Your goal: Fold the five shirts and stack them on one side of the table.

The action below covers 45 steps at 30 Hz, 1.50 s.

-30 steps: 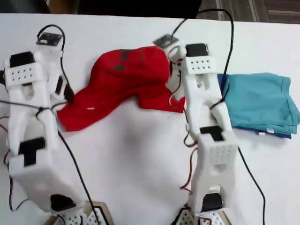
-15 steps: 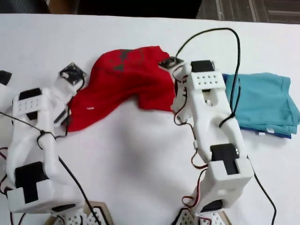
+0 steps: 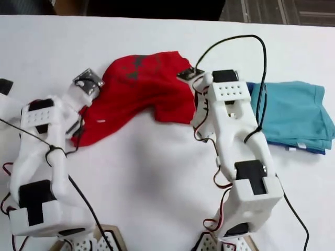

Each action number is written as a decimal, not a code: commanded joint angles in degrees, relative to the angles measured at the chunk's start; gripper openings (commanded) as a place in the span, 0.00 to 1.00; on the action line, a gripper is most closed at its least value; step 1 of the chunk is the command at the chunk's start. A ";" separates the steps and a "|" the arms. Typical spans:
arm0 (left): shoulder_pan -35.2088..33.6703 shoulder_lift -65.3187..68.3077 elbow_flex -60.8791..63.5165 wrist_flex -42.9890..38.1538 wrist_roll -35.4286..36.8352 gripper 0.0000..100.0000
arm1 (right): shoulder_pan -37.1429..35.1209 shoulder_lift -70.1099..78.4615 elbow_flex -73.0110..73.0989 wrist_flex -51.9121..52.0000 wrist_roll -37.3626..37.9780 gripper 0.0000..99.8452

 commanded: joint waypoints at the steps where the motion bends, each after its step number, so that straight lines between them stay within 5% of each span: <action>1: 0.79 0.53 -0.75 -1.14 -0.26 0.24 | 0.04 -3.82 -0.18 -0.22 -0.18 0.30; 9: 0.97 2.73 -3.21 -0.70 0.18 0.02 | 0.13 -3.82 -0.09 -0.22 -0.18 0.30; 19: 2.46 2.64 -4.79 5.98 0.18 0.03 | 0.13 -3.74 0.00 -1.54 -0.18 0.30; 30: 2.11 2.64 -7.25 9.14 1.14 0.03 | -8.66 -3.74 12.22 -18.07 -3.78 0.30; 45: 1.93 2.64 -7.16 9.41 1.23 0.03 | -2.59 6.81 8.09 -33.01 -9.14 0.30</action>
